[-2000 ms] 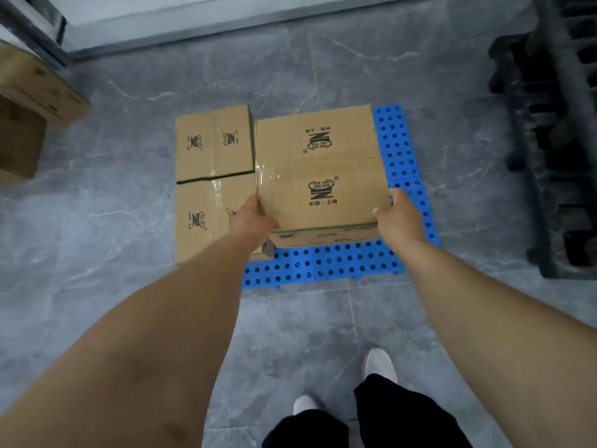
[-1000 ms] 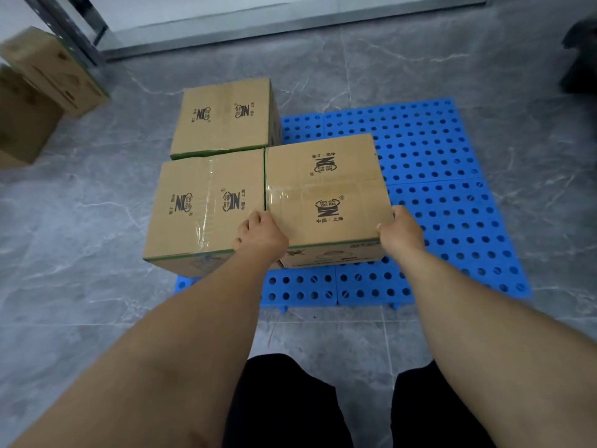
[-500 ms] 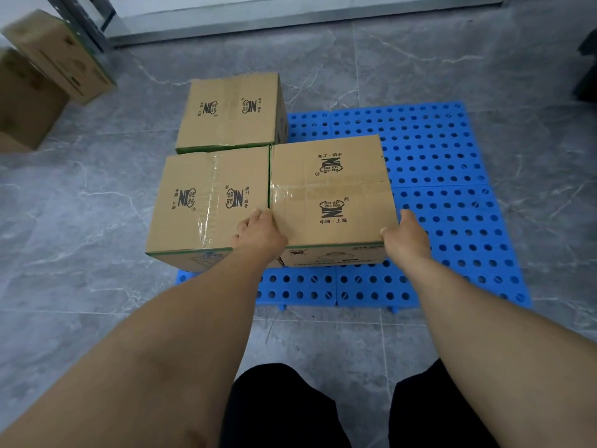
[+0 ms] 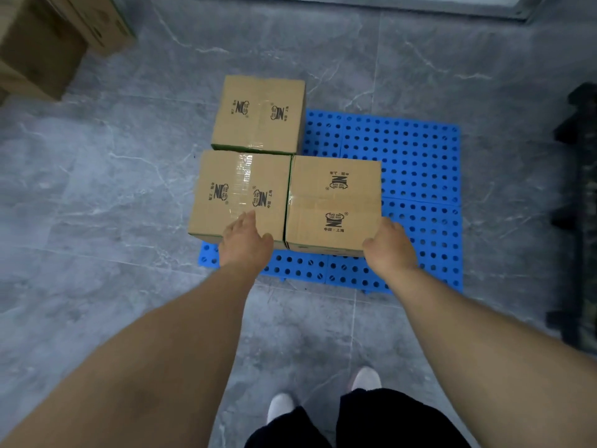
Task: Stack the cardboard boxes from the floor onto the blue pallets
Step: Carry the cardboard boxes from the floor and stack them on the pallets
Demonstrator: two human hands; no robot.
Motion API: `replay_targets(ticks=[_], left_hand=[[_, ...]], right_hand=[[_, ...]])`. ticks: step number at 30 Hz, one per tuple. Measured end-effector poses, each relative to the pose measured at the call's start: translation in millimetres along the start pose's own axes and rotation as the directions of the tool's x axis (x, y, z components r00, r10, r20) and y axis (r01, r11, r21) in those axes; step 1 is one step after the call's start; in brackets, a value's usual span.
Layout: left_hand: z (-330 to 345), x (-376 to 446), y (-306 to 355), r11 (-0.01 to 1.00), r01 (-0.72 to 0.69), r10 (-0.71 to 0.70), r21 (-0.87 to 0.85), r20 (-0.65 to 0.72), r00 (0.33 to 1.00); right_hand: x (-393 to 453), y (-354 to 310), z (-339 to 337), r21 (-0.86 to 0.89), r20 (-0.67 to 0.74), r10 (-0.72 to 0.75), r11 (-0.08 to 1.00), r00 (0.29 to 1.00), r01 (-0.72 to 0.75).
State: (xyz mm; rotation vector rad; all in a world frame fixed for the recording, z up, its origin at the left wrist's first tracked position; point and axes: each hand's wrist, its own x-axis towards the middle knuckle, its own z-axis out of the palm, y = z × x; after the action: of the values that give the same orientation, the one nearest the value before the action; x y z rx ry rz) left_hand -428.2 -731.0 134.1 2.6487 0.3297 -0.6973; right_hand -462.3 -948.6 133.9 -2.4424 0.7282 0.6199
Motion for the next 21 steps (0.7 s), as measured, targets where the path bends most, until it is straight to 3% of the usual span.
replay_targets(ticks=[10, 16, 21], left_hand=[[-48.5, -52.4, 22.5, 0.999, 0.038, -0.036, -0.023, 0.081, 0.996], [-7.7, -5.8, 37.3, 0.998, 0.019, -0.011, -0.056, 0.14, 0.99], [42.4, 59.8, 31.4, 0.997, -0.058, 0.053, 0.055, 0.101, 0.993]], right_hand=[[-43.8, -17.7, -49.2, -0.06, 0.053, 0.004, 0.998, 0.999, -0.001], [0.3, -6.2, -15.3, -0.017, 0.056, 0.073, 0.997, 0.996, -0.072], [61.6, 21.9, 29.4, -0.044, 0.017, 0.194, 0.98, 0.981, -0.193]])
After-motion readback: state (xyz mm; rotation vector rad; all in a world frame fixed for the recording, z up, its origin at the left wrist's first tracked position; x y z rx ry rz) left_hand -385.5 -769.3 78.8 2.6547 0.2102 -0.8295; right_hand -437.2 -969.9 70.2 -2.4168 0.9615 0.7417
